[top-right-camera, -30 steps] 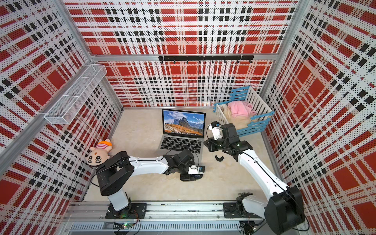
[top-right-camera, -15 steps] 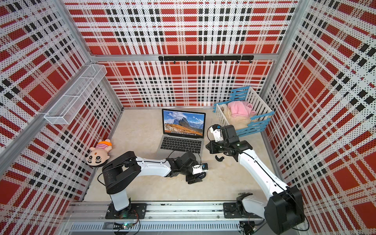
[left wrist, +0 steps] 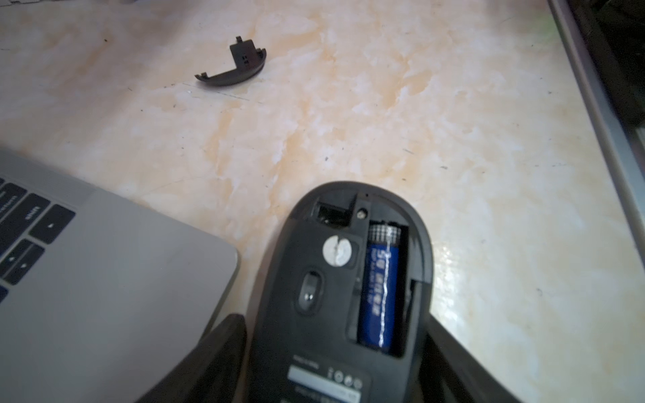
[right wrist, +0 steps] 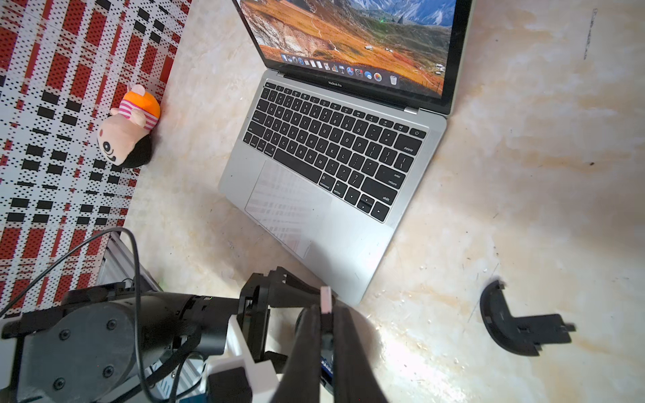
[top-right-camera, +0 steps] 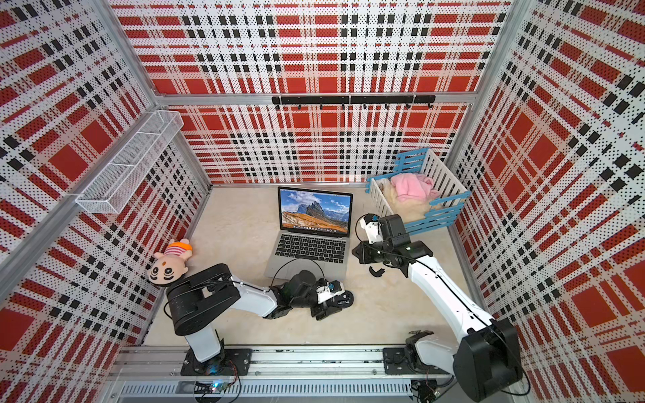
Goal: Remove the wireless mouse receiver from the laptop
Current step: Move the mouse to the center of the board.
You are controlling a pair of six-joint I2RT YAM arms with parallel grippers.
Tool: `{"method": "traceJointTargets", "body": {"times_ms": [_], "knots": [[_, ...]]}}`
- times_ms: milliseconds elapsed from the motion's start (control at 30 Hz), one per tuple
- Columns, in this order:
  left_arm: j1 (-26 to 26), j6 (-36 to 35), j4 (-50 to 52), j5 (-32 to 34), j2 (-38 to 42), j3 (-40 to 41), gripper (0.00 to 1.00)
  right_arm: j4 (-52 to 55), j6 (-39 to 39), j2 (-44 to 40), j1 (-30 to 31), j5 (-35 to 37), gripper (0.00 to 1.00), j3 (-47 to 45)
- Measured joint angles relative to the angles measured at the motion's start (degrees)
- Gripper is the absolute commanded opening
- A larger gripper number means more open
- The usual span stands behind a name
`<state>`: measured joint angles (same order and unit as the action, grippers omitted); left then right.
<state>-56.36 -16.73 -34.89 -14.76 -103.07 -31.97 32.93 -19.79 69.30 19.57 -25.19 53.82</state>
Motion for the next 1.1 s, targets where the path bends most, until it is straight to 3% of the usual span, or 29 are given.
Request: {"method": "traceJointTargets", "body": {"times_ms": [467, 867, 1100], "knots": [[-0.17, -0.74, -28.28, 1.18, -6.67, 9.90, 0.79, 1.68, -0.48, 2.01, 0.44, 0.46, 0.00, -0.55], [2.82, -5.33, -31.21, -3.37, -8.07, 9.90, 0.78, 1.44, -1.53, 3.50, 2.03, 0.74, 0.00, -1.92], [1.60, -5.75, -32.81, -5.57, -10.27, 8.11, 0.76, 1.46, -1.53, 3.85, 2.05, 1.03, 0.00, -1.92]]}}
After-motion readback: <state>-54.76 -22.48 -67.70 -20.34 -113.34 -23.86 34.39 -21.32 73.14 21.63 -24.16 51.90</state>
